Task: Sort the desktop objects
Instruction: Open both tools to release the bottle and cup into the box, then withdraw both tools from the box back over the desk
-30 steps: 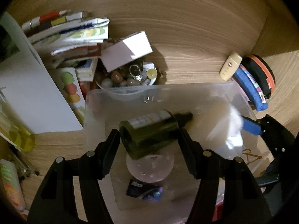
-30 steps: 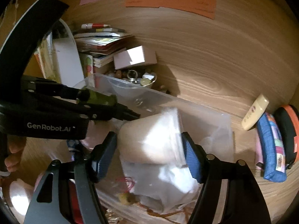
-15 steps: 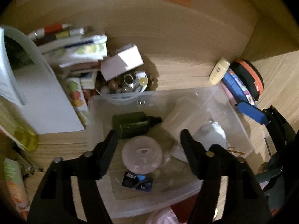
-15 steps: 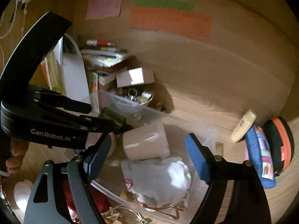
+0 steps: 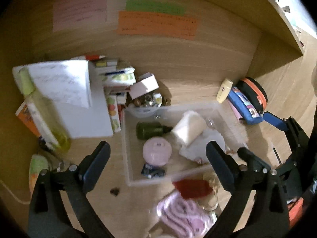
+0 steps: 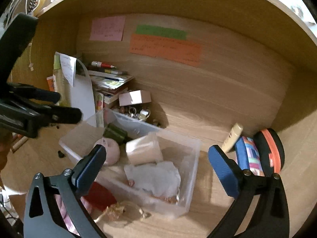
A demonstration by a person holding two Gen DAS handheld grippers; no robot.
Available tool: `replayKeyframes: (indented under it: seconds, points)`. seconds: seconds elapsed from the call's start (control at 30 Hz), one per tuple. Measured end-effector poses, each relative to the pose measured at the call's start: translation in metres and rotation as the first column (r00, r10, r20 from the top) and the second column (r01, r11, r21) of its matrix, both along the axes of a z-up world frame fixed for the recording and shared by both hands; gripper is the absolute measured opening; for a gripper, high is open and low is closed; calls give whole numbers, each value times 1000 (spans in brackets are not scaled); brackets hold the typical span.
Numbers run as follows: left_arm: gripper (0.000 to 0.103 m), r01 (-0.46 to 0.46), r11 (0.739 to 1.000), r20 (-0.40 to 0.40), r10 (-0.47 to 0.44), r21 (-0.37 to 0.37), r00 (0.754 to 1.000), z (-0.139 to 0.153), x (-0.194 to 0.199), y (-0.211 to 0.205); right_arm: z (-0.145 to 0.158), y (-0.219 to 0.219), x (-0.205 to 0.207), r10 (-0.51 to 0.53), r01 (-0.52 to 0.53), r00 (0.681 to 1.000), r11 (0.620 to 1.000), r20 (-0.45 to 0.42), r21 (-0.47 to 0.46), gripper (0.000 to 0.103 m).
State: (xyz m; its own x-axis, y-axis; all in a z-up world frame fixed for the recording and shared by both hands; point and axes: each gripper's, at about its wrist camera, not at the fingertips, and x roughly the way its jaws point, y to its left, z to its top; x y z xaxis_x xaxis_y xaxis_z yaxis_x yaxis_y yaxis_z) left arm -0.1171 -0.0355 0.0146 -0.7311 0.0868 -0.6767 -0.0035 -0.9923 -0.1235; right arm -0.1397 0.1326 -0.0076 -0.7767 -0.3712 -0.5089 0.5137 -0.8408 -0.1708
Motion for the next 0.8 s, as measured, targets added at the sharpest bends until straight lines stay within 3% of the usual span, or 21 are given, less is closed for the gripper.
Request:
replayKeyframes:
  seconds: [0.23, 0.57, 0.8]
  points:
    - [98, -35, 999, 9, 35, -25, 999, -10, 48, -3, -11, 33, 19, -35, 37, 997, 999, 72, -28, 103]
    - [98, -107, 994, 39, 108, -23, 993, -39, 102, -11, -26, 72, 52, -82, 85, 991, 996, 103, -26, 103]
    - [98, -113, 994, 96, 113, -8, 989, -77, 119, 2, -69, 77, 63, -97, 95, 976, 995, 194, 20, 103]
